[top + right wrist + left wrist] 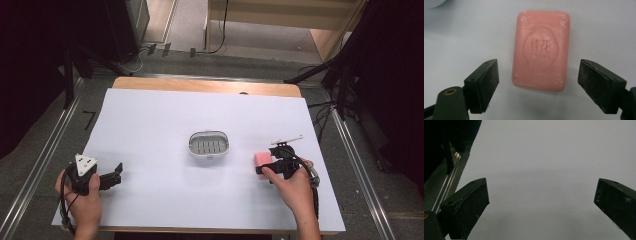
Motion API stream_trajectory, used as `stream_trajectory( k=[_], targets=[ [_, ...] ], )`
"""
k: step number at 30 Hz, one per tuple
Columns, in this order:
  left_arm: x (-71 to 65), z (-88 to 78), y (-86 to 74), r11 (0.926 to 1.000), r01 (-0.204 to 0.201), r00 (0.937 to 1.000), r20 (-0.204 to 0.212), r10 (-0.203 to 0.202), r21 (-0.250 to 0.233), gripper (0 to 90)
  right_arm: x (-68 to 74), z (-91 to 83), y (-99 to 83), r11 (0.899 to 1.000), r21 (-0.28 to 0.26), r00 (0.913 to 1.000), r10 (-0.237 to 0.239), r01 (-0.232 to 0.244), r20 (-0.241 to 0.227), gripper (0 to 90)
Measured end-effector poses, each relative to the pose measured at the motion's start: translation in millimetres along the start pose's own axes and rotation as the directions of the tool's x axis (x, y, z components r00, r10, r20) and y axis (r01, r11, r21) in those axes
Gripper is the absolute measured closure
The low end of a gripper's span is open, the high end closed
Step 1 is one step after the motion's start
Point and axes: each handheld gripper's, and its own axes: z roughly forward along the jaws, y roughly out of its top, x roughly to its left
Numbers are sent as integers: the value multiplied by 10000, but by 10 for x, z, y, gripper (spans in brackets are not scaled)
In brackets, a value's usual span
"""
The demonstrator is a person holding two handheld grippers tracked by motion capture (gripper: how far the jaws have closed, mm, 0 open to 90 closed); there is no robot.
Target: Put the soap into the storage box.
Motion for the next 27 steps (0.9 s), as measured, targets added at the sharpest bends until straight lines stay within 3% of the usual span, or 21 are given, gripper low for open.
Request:
stream_trajectory(
  k=[7, 18, 27],
  targets=[
    [3, 1, 1, 10000, 29, 10000, 19, -29, 22, 0, 33, 78, 62, 10000, 21, 10000, 15, -15, 42, 268],
    [5, 1, 1, 10000, 33, 10000, 15, -33, 30, 0, 70, 164, 149, 10000, 33, 9992, 39, -40, 399, 266],
    [5, 1, 1, 10000, 33, 10000, 16, -33, 32, 0, 57, 223, 153, 9990, 428, 9972, 103, -135, 739, 300]
  ],
)
